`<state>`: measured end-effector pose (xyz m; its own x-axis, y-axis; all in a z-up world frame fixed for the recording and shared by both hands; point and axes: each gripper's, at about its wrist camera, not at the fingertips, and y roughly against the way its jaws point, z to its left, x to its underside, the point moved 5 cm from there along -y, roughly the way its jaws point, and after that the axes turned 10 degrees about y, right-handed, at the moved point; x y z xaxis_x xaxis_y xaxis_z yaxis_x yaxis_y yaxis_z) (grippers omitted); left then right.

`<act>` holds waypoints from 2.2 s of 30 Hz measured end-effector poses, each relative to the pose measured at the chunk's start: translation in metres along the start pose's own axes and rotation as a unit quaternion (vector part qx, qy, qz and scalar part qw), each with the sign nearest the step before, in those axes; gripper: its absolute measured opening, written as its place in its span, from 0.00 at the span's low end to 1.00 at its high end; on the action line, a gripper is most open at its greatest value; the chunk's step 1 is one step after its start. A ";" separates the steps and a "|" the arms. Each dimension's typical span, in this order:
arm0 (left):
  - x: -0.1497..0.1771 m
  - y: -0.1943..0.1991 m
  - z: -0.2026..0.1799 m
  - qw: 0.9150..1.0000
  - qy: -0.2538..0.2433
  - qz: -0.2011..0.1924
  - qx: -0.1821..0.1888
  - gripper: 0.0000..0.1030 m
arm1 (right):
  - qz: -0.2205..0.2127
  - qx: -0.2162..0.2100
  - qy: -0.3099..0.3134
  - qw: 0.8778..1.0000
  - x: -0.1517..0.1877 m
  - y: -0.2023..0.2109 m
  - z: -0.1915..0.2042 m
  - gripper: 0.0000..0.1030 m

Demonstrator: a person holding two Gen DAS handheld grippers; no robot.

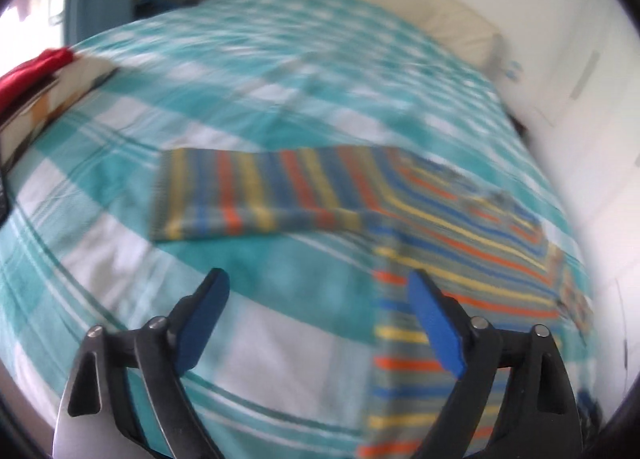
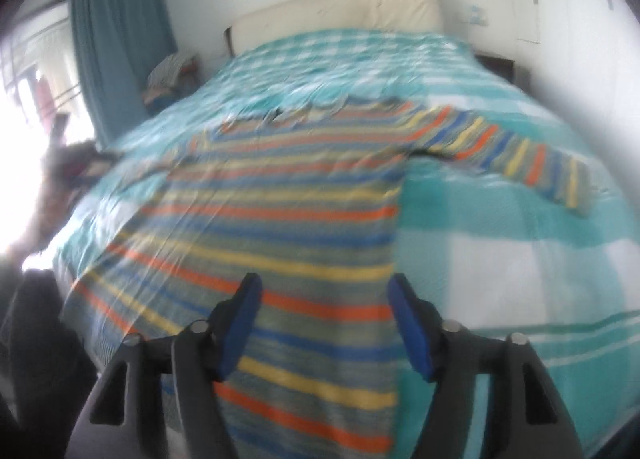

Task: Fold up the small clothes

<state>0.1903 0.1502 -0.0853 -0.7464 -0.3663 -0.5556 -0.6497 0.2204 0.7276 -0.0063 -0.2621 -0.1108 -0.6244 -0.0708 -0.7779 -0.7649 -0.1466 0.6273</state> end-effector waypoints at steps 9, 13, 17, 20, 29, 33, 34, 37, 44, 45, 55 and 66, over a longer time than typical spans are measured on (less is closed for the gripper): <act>0.079 -0.042 -0.077 0.995 -0.095 -0.011 0.023 0.93 | -0.011 0.098 0.019 0.995 -0.028 -0.034 -0.074 0.70; 0.109 -0.077 -0.064 0.992 -0.121 0.011 -0.013 0.93 | 0.035 0.099 -0.015 0.994 0.011 -0.073 -0.094 0.72; 0.105 -0.079 -0.063 0.993 -0.116 0.020 0.001 0.99 | 0.031 0.098 -0.014 0.995 0.012 -0.076 -0.096 0.83; 0.106 -0.081 -0.066 0.993 -0.120 0.023 -0.004 0.99 | 0.027 0.092 -0.018 0.995 0.013 -0.075 -0.099 0.83; 0.109 -0.082 -0.068 0.992 -0.124 0.022 -0.011 1.00 | 0.022 0.084 -0.023 0.996 0.014 -0.078 -0.099 0.84; 0.109 -0.082 -0.067 0.992 -0.125 0.022 -0.012 1.00 | 0.022 0.084 -0.023 0.996 0.014 -0.078 -0.099 0.84; 0.110 -0.082 -0.067 0.992 -0.125 0.022 -0.011 1.00 | 0.022 0.084 -0.023 0.996 0.014 -0.078 -0.099 0.84; 0.110 -0.082 -0.068 0.992 -0.125 0.022 -0.011 1.00 | 0.022 0.084 -0.023 0.996 0.014 -0.078 -0.098 0.84; 0.110 -0.082 -0.068 0.992 -0.126 0.022 -0.012 1.00 | 0.022 0.084 -0.022 0.996 0.013 -0.078 -0.099 0.85; 0.110 -0.083 -0.068 0.992 -0.126 0.022 -0.012 1.00 | 0.022 0.084 -0.022 0.996 0.013 -0.078 -0.098 0.85; 0.110 -0.082 -0.065 0.991 -0.128 0.022 -0.017 1.00 | 0.022 0.084 -0.022 0.996 0.013 -0.078 -0.098 0.85; 0.111 -0.083 -0.065 0.991 -0.130 0.022 -0.020 1.00 | 0.022 0.084 -0.021 0.996 0.013 -0.078 -0.098 0.85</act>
<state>0.1714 0.0322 -0.1810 -0.7892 -0.1101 -0.6042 -0.6132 0.1935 0.7658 0.0607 -0.3484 -0.1734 -0.6620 -0.0309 -0.7488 -0.7495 0.0223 0.6617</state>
